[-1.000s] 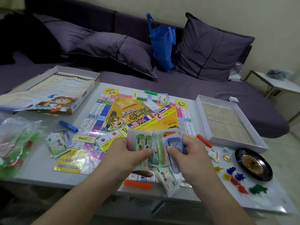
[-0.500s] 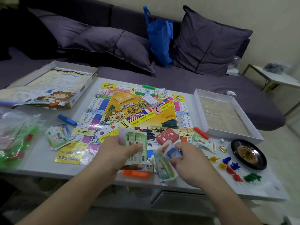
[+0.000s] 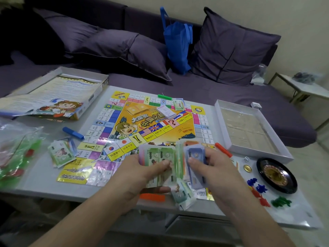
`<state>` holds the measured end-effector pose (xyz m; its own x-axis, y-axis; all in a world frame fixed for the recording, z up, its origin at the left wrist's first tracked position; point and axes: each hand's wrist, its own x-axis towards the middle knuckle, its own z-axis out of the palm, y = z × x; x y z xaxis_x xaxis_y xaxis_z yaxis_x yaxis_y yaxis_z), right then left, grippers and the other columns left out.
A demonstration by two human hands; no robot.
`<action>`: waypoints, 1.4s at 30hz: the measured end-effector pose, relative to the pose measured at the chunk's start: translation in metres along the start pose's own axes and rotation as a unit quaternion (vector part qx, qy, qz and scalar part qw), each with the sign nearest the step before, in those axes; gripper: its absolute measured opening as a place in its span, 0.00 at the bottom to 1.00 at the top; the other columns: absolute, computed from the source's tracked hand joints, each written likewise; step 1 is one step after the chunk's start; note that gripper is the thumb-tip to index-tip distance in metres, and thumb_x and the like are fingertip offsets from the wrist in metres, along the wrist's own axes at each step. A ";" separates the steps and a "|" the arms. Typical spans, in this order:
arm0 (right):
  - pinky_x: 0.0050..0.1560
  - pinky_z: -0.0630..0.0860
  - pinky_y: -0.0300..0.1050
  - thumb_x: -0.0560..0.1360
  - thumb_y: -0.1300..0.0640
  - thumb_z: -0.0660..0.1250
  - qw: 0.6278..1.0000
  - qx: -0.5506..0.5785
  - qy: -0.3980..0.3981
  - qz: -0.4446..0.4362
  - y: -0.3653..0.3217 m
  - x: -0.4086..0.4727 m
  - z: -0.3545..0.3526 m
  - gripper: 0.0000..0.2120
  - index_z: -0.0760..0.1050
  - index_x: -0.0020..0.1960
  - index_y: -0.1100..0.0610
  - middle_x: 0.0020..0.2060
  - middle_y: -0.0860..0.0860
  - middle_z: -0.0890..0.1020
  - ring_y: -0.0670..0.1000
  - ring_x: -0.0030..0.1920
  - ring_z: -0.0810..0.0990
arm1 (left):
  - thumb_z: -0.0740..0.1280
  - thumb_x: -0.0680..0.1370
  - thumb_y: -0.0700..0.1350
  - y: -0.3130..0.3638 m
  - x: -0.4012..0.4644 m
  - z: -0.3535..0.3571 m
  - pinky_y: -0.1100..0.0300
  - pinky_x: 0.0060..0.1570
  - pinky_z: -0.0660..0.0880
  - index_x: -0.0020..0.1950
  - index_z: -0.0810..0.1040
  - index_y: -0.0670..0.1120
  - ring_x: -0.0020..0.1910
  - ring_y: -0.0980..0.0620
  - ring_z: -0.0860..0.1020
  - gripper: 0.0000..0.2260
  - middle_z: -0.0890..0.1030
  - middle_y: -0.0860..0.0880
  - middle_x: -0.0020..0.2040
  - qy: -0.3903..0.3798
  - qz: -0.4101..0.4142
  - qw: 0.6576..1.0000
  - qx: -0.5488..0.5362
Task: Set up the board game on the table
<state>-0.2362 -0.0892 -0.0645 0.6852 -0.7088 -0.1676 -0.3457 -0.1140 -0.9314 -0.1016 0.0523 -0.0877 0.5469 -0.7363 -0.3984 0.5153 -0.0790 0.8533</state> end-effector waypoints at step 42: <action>0.41 0.84 0.41 0.83 0.56 0.68 0.998 0.005 0.033 -0.046 0.009 0.002 0.007 0.06 0.83 0.54 0.47 0.44 0.46 0.87 0.46 0.45 0.86 | 0.74 0.76 0.36 -0.001 0.004 0.008 0.48 0.36 0.86 0.58 0.83 0.38 0.47 0.39 0.88 0.11 0.88 0.39 0.49 -0.004 0.065 0.998 0.004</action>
<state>-0.2337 -0.0867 -0.0751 0.6695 -0.7403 -0.0606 -0.2773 -0.1734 -0.9450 -0.1051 0.0447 -0.0875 0.6035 -0.7460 -0.2815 0.4352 0.0123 0.9002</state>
